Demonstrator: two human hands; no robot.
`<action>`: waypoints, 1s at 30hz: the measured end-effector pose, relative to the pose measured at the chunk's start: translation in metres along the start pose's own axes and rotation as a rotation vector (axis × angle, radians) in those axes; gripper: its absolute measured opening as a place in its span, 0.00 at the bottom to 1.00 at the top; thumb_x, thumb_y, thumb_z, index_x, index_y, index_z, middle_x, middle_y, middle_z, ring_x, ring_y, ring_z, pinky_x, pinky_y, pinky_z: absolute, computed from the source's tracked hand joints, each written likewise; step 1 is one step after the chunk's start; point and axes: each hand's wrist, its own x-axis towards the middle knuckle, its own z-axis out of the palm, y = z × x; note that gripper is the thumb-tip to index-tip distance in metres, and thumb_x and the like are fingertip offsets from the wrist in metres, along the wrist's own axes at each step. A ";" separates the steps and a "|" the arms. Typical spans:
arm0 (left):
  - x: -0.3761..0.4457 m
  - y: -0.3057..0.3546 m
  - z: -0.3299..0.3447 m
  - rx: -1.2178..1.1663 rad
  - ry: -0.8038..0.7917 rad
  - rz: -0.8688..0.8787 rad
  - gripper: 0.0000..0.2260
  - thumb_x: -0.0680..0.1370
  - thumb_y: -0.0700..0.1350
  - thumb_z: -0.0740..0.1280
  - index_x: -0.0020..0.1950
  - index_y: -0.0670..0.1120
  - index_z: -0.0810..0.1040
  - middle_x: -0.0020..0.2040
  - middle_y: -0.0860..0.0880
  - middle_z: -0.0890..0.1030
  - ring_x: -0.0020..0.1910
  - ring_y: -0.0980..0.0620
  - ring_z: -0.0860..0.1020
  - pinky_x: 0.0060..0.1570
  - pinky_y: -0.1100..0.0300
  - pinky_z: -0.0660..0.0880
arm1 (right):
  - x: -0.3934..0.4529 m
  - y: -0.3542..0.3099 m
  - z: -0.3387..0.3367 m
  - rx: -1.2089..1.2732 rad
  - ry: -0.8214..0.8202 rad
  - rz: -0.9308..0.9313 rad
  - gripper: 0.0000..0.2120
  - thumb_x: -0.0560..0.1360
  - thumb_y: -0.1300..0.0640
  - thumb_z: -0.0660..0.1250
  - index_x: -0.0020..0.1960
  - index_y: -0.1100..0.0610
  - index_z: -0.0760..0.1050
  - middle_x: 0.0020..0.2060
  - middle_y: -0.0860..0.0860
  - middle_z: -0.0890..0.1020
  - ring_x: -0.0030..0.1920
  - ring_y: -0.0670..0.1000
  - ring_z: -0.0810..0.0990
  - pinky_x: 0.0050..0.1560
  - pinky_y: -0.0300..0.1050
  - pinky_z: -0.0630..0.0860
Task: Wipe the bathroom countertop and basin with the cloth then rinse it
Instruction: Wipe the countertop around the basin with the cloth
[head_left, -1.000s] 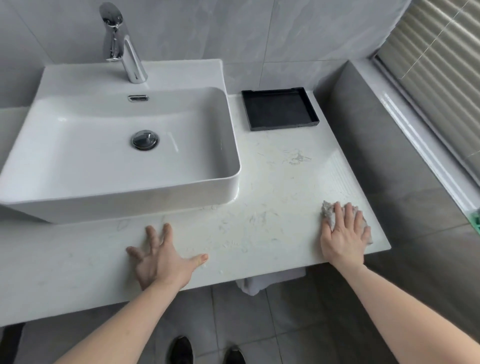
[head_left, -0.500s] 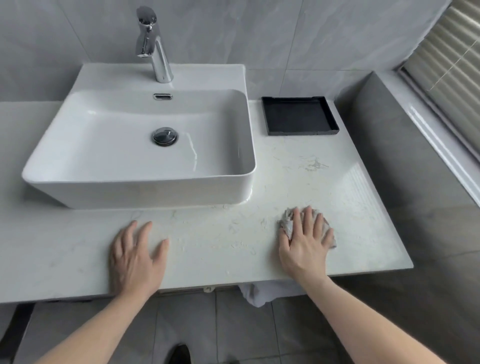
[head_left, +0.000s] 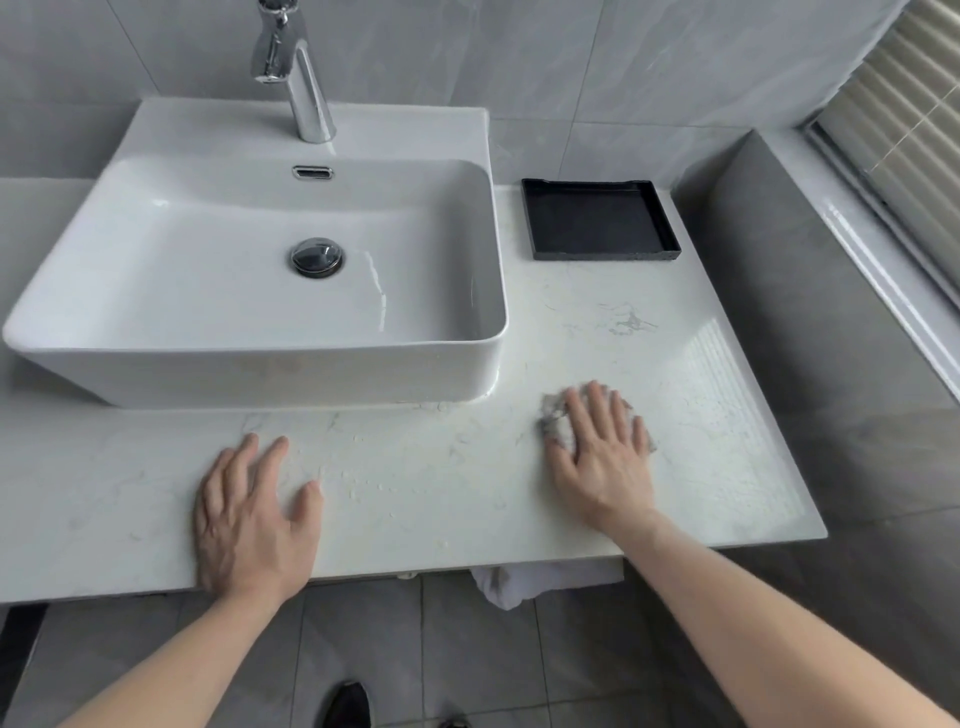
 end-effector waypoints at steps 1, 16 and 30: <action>0.000 0.000 0.000 0.000 0.000 -0.001 0.28 0.76 0.61 0.56 0.74 0.54 0.69 0.79 0.51 0.63 0.78 0.47 0.57 0.76 0.45 0.58 | 0.008 0.013 -0.006 0.000 0.005 0.062 0.32 0.83 0.35 0.40 0.83 0.43 0.37 0.82 0.48 0.36 0.81 0.53 0.33 0.80 0.59 0.35; 0.000 0.002 0.001 0.021 -0.006 -0.014 0.28 0.76 0.61 0.56 0.75 0.55 0.68 0.79 0.52 0.63 0.79 0.48 0.56 0.76 0.45 0.58 | 0.023 -0.119 0.033 0.140 0.085 0.044 0.35 0.80 0.49 0.51 0.83 0.59 0.45 0.83 0.54 0.47 0.83 0.56 0.42 0.81 0.61 0.40; -0.001 0.002 -0.001 0.025 -0.019 -0.009 0.28 0.75 0.61 0.55 0.75 0.55 0.68 0.80 0.53 0.62 0.79 0.48 0.56 0.76 0.45 0.58 | -0.040 -0.097 0.033 0.040 -0.005 -0.311 0.32 0.83 0.46 0.50 0.84 0.47 0.44 0.83 0.48 0.41 0.81 0.51 0.34 0.80 0.58 0.37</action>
